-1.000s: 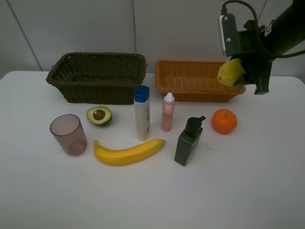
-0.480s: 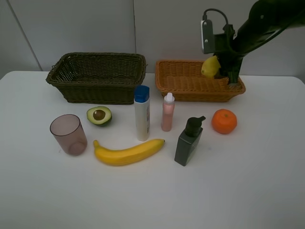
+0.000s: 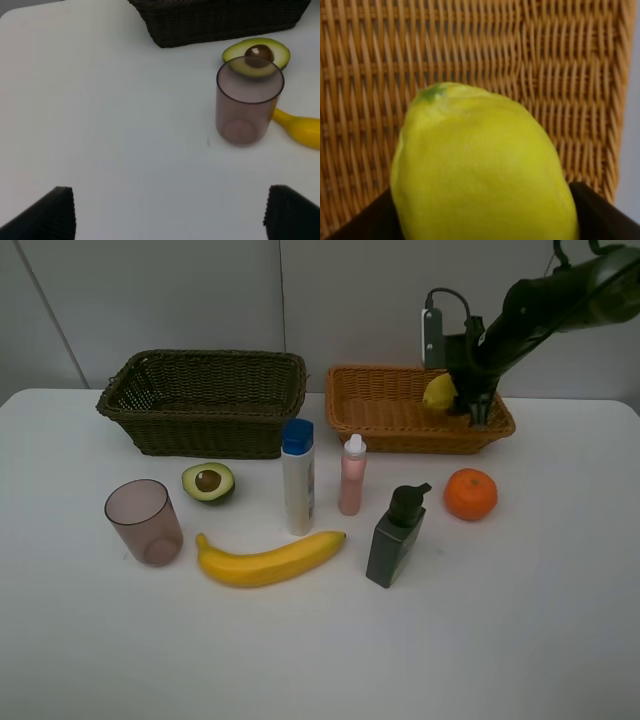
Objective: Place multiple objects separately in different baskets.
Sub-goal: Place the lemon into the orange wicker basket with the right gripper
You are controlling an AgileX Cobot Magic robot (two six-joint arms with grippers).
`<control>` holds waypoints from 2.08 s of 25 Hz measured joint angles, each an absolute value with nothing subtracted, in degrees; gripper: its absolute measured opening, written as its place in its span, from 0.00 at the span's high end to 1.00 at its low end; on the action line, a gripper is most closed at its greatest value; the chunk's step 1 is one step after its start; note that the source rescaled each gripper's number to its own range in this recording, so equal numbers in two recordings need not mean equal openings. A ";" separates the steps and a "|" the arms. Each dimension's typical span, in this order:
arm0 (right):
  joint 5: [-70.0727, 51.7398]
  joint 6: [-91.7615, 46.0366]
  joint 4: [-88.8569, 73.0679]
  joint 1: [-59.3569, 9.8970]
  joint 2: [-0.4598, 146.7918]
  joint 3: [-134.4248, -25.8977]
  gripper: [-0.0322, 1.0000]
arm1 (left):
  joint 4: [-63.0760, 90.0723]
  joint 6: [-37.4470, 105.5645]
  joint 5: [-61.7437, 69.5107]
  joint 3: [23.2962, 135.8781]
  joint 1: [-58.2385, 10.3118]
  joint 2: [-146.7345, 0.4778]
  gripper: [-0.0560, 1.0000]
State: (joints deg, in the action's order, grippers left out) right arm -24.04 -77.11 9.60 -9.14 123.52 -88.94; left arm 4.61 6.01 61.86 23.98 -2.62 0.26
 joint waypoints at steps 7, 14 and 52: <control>-22.75 -77.11 9.60 -9.14 124.20 -88.94 0.51 | 4.61 6.01 61.86 23.98 -2.62 0.26 0.00; -22.68 -77.11 9.60 -9.14 124.20 -88.94 0.51 | 4.61 6.01 61.86 23.98 -2.62 0.26 0.00; -17.38 -75.98 8.33 -9.14 124.20 -89.11 0.08 | 4.61 6.01 61.86 23.98 -2.62 0.26 0.00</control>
